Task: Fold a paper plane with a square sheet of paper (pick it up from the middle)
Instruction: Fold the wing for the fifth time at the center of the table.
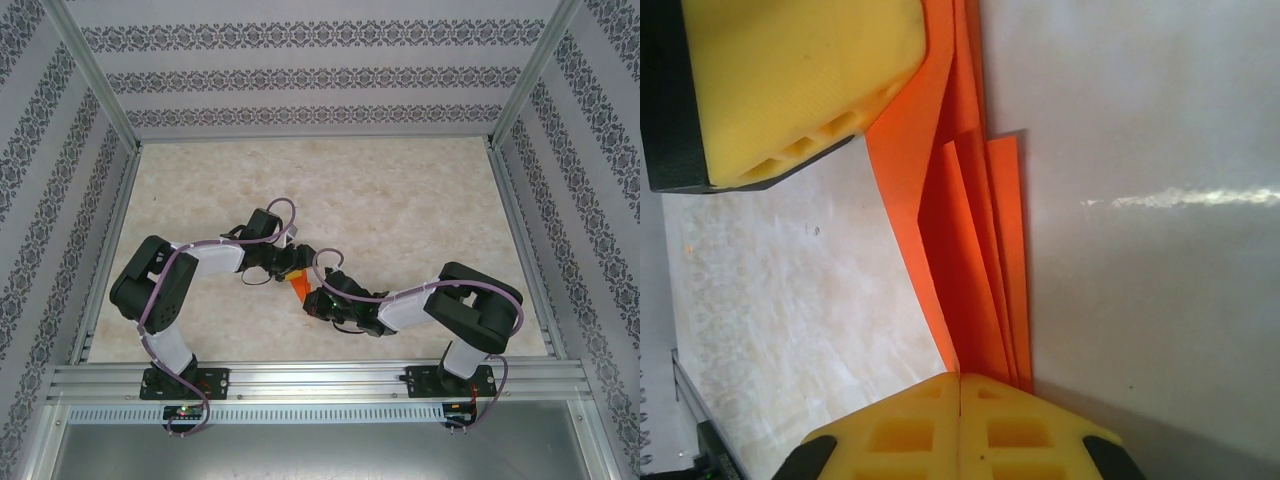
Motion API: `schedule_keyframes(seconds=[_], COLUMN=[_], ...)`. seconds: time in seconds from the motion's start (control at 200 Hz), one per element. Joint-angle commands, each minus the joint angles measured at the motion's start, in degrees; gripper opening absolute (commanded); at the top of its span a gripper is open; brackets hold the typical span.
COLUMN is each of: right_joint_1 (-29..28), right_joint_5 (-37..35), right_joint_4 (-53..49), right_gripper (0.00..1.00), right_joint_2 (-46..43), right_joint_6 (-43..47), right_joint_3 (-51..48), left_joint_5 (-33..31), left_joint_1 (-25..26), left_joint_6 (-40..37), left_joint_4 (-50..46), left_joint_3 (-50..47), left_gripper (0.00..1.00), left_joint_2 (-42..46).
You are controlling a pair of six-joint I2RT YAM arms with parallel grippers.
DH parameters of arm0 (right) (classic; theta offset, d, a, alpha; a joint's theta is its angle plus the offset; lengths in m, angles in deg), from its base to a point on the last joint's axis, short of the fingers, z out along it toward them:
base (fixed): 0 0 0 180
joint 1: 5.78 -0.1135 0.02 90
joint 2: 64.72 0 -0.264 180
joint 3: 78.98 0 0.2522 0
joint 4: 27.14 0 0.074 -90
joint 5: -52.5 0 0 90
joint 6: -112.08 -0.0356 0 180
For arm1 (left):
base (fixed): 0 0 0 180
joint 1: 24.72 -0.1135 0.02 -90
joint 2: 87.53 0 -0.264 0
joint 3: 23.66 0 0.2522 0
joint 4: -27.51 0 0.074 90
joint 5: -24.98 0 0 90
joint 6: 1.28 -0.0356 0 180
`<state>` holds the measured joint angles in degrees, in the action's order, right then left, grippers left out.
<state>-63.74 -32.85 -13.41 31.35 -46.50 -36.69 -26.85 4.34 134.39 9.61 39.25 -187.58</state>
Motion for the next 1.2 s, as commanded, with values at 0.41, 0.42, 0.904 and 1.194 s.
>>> schedule_keyframes(seconds=[0.41, 0.42, 0.904, 1.194], right_joint_1=[2.17, 2.15, 2.14, 2.14], right_joint_5=[1.85, 1.97, 2.04, 0.09], right_joint_4=[5.93, 6.16, 6.95, 2.53], right_gripper=[0.01, 0.01, 0.04, 0.11], right_joint_2=[7.37, 7.55, 7.7, 3.91], right_joint_6=[-9.53, -9.66, -10.88, -10.5], right_joint_3=[-3.4, -3.31, -2.72, -2.72], left_joint_5=[6.64, 6.78, 5.61, 4.45], left_joint_1=[0.6, 0.57, 0.57, 0.58], left_joint_6=[-3.47, -3.57, -5.63, -7.07], left_joint_4=[5.63, 5.64, 6.0, 1.52], left_joint_3=[-2.32, -2.3, -0.25, 1.42], left_gripper=[0.75, 0.75, 0.76, 0.75], left_joint_2=[4.26, 4.14, -2.98, -4.8])
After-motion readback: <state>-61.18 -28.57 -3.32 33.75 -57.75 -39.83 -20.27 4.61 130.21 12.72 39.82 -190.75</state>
